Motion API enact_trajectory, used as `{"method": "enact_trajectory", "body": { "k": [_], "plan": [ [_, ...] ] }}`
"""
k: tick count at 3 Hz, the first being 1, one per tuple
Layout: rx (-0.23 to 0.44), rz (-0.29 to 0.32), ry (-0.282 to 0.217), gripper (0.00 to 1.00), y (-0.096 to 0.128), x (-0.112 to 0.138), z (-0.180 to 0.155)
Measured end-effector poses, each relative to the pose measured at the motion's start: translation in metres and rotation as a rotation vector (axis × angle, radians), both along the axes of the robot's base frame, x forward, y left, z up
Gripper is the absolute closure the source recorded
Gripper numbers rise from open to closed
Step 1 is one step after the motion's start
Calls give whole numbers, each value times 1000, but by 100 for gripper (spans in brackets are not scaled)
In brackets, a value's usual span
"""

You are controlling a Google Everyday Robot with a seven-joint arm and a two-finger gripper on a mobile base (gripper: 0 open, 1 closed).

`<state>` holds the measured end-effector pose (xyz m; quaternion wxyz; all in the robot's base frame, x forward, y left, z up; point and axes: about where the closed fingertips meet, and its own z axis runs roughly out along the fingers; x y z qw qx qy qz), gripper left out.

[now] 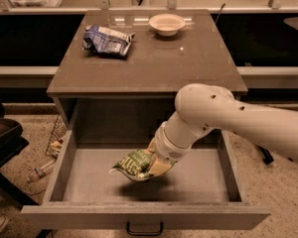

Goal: Place green jalapeno chip bag into top drawer

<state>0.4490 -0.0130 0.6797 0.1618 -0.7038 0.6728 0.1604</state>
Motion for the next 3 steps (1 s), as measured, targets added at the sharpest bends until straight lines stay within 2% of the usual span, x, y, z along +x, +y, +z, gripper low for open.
{"method": "enact_trajectory", "body": {
  "k": [1,2,3],
  "plan": [
    [5,-2,0,75,-1,-1,2],
    [3,0,1,44,-1,-2,1],
    [3,2,1,20,0,-3,1]
  ]
}}
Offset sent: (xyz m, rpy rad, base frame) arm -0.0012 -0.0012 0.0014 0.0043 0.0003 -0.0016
